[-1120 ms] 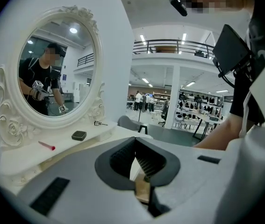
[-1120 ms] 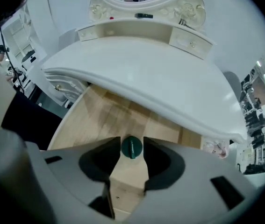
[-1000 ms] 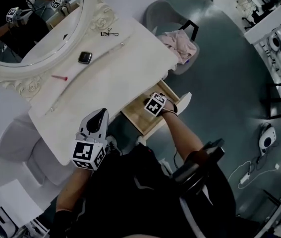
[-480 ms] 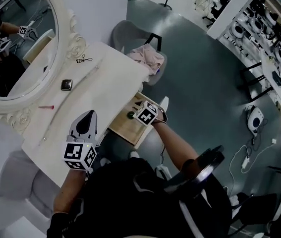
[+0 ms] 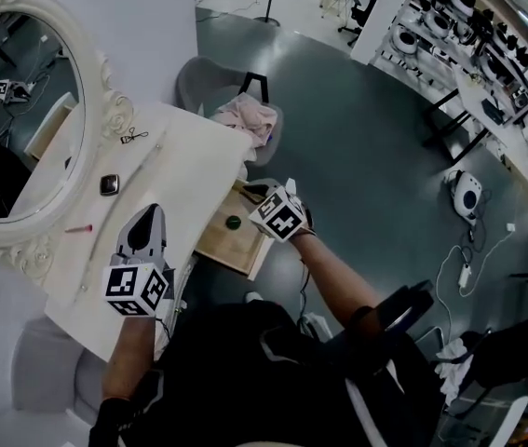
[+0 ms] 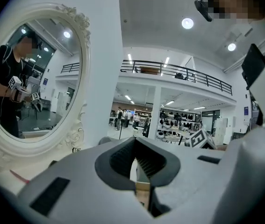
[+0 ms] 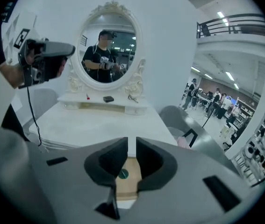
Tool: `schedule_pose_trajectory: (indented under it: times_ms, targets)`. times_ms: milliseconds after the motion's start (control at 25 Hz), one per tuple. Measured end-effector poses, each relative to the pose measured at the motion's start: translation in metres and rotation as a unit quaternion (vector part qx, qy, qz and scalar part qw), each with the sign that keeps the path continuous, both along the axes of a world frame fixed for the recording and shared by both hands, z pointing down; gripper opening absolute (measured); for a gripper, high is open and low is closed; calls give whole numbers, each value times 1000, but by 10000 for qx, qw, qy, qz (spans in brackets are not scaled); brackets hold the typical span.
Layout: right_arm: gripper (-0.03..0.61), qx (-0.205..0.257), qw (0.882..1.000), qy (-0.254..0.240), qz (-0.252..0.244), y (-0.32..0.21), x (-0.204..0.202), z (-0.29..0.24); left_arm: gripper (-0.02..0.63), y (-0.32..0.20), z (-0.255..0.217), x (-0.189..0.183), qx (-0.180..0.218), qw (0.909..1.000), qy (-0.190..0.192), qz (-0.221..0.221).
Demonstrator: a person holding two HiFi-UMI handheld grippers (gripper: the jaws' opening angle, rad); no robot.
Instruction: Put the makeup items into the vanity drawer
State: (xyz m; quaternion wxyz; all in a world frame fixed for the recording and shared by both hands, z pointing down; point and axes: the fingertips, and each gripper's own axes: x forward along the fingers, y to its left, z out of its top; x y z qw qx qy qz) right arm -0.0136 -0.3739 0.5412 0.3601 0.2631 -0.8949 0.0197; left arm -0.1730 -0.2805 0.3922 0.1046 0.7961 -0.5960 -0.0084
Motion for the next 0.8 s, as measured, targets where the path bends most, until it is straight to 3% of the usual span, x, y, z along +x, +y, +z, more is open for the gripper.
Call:
schedule_pose_trajectory:
  times_ms: [200, 440, 800]
  targets:
    - [40, 449, 9962, -701, 245, 12, 8, -69, 3, 1, -6, 7, 132, 9997, 32, 208]
    - [8, 1097, 9889, -966, 279, 38, 20, -143, 3, 2, -22, 17, 384, 9988, 108, 288]
    - [6, 1499, 9692, -1803, 760, 52, 48, -200, 3, 7, -44, 25, 720, 9969, 77, 292]
